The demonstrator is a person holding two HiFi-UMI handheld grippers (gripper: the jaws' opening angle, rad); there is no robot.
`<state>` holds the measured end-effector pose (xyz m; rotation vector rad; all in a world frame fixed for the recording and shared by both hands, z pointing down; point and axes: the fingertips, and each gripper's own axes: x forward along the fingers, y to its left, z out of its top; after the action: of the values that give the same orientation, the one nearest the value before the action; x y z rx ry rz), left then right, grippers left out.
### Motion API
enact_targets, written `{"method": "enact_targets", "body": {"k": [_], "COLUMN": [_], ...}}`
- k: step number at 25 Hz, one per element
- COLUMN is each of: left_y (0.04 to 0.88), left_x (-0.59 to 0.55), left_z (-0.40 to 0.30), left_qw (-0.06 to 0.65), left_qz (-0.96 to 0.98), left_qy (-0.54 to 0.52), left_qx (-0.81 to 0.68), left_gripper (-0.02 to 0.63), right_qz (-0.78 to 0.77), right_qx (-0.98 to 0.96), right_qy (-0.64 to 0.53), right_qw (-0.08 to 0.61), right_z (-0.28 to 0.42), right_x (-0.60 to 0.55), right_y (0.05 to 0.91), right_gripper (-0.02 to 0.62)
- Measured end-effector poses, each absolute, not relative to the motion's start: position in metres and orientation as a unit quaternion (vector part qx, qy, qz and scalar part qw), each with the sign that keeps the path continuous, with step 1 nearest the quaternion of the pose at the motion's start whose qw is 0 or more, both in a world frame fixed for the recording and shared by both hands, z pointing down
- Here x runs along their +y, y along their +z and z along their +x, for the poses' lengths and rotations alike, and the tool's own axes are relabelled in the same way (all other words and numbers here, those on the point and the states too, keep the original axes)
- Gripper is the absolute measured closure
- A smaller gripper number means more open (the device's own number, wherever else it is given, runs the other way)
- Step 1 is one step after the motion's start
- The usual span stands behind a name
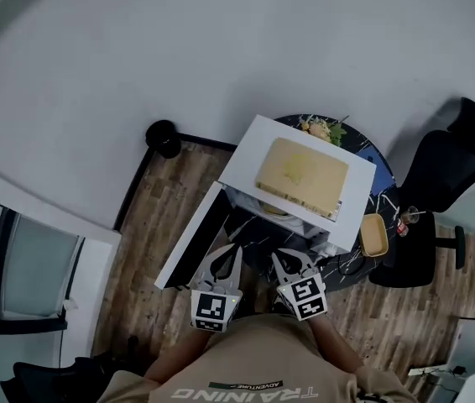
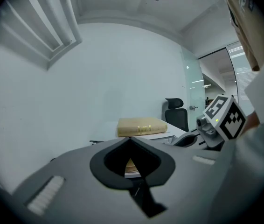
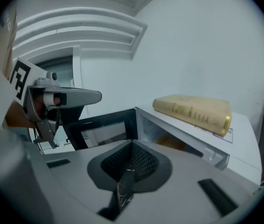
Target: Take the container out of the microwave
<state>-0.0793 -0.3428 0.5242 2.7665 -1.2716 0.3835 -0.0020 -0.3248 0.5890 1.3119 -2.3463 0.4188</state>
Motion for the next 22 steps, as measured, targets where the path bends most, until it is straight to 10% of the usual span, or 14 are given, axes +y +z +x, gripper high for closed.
{"method": "enact_targets", "body": {"k": [22], "left_y": [0.563], "left_x": [-0.372], "left_z": [-0.126], "left_qw": [0.093], "left_qz": [0.894], "left_qy": [0.130], "left_qx": [-0.418], "left_gripper": [0.601], "right_qz": [0.481], "right_qx": [-0.786], "right_qy": [0.064], "right_qw": [0.383], "right_z": [0.015], "right_x": [-0.399], "right_y": [0.669], "right_gripper": [0.588]}}
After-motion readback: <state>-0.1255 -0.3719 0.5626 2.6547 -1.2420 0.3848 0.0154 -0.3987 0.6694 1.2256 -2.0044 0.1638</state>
